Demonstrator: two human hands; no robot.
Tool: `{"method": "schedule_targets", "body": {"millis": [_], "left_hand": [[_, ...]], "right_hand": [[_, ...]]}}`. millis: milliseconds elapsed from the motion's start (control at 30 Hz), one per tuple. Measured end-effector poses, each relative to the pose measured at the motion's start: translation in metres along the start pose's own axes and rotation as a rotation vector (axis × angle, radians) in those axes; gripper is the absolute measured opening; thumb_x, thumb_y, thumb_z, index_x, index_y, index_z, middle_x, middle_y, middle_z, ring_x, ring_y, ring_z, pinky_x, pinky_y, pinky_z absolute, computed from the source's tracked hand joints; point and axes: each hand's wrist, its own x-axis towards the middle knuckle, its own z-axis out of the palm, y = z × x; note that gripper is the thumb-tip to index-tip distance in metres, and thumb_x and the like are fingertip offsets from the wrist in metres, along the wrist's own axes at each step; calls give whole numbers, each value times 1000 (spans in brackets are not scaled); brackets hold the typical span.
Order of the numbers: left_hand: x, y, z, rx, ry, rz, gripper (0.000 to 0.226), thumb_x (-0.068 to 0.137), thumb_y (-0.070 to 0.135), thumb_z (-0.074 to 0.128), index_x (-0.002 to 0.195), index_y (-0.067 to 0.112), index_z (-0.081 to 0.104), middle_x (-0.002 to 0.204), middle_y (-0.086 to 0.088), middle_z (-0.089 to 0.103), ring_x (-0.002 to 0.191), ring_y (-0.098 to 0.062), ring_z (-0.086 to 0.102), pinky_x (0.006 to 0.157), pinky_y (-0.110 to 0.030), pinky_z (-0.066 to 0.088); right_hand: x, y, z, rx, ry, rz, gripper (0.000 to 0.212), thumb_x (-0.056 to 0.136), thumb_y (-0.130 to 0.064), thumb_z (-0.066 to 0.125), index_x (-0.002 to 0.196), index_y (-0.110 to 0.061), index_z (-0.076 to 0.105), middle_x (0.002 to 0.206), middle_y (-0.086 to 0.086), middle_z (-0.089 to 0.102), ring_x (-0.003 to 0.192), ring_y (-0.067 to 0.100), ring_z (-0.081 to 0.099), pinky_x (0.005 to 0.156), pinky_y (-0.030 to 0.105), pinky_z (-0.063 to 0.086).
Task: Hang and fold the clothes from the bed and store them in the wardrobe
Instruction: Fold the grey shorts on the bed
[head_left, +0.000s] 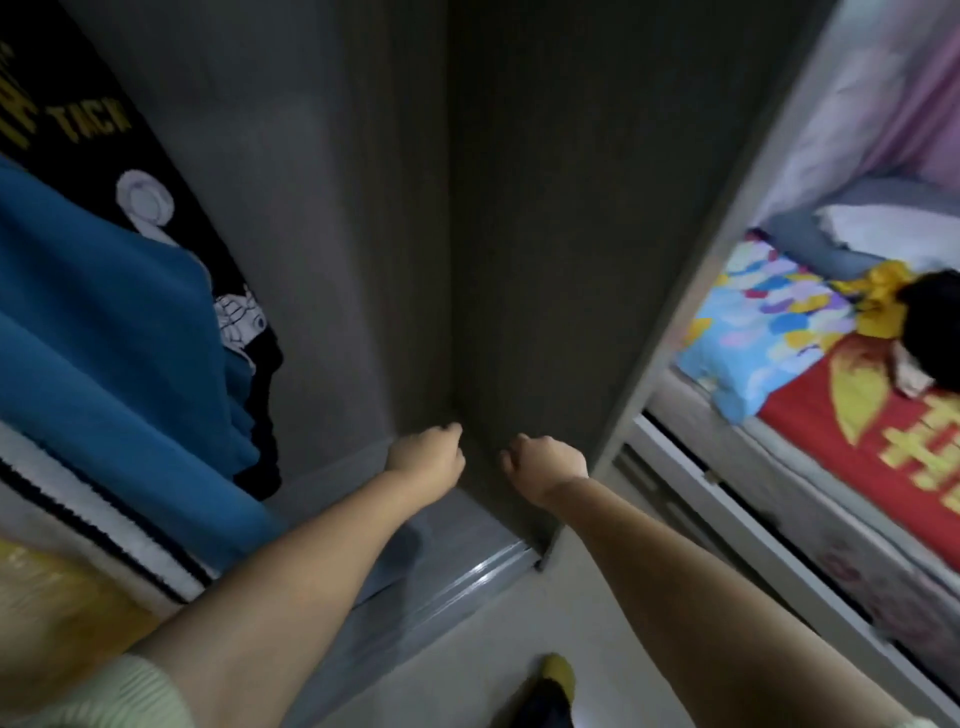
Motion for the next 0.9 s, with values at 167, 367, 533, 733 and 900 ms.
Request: {"method": "schedule_targets", "body": {"millis": [167,367,533,733,900], "left_hand": [[-25,72,-18,63,-26,221,19,97,24,37,108,14,49,109,-8,62,96,-31,61,67,-32,40],[-48,192,-15,55,-54,461,17,96,26,39,101,14,49,108,-12,63,96,-34,61,68,-34,39],[-61,323,8,87,-67,650,17,95,26,40,100,14,50,108,-10,64,97,-34,60,66,-33,37],[-99,525,53,67,-145,808,11,96,22,38,94,13,44,98,-9,62,83,-31,57,60,-32,34],[-134,646,80,55,-204,966,15,100,26,38,92,16,46,75,2,50,63,-20,48,50,-31,32]], "right_hand": [[-76,55,-16,25,36,194,41,99,-46,34,116,-17,56,102,8,66,93,28,64,69,33,46],[-173,161,-36,45,73,403,40,99,-45,33,112,-13,54,108,12,63,98,32,61,65,31,38],[-262,265,-45,71,98,559,36,101,-43,31,104,-13,52,101,10,63,91,31,61,61,33,39],[-382,423,-51,94,61,744,33,102,-42,30,98,-15,50,85,3,57,73,25,54,57,32,40],[-464,524,-55,96,53,934,32,102,-40,32,100,-14,51,95,6,62,78,26,54,62,32,40]]}}
